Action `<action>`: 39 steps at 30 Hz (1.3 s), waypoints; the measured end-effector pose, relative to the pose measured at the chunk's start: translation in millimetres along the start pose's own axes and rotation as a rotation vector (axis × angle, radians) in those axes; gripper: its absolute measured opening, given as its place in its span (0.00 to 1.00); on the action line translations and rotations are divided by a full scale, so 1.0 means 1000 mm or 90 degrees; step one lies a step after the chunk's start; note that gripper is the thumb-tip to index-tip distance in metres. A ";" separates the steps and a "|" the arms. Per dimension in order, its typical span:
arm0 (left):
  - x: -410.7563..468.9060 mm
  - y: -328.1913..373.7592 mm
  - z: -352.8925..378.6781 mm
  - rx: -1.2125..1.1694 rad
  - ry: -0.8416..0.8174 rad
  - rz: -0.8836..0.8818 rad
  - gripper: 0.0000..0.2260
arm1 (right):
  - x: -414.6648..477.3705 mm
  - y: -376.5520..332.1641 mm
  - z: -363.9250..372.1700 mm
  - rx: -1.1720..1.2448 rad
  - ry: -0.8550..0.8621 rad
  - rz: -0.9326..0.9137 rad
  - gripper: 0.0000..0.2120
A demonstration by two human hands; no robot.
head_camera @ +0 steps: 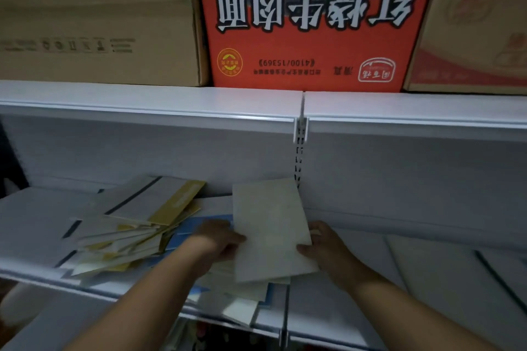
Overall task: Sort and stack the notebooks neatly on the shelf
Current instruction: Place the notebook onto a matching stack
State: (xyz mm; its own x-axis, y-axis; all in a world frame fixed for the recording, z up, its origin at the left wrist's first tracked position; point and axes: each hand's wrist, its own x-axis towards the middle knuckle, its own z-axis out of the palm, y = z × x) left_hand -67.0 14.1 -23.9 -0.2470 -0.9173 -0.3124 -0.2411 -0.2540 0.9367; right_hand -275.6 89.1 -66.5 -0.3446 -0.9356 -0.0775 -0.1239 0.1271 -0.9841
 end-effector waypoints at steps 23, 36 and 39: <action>-0.031 -0.005 0.041 -0.061 -0.343 0.000 0.10 | -0.098 -0.006 -0.110 -0.018 -0.027 0.058 0.17; -0.051 0.010 0.165 0.020 -0.483 0.012 0.30 | -0.121 0.007 -0.223 -0.083 -0.013 0.058 0.12; -0.056 0.010 0.194 -0.039 -0.440 0.045 0.14 | -0.122 0.015 -0.254 0.042 0.065 0.047 0.08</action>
State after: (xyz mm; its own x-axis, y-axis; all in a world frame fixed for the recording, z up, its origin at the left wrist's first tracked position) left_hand -237.8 122.8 -27.3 -0.8061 -0.5312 -0.2610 -0.1543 -0.2370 0.9592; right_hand -471.4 288.9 -31.8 -0.4443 -0.8854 -0.1368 -0.0343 0.1694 -0.9850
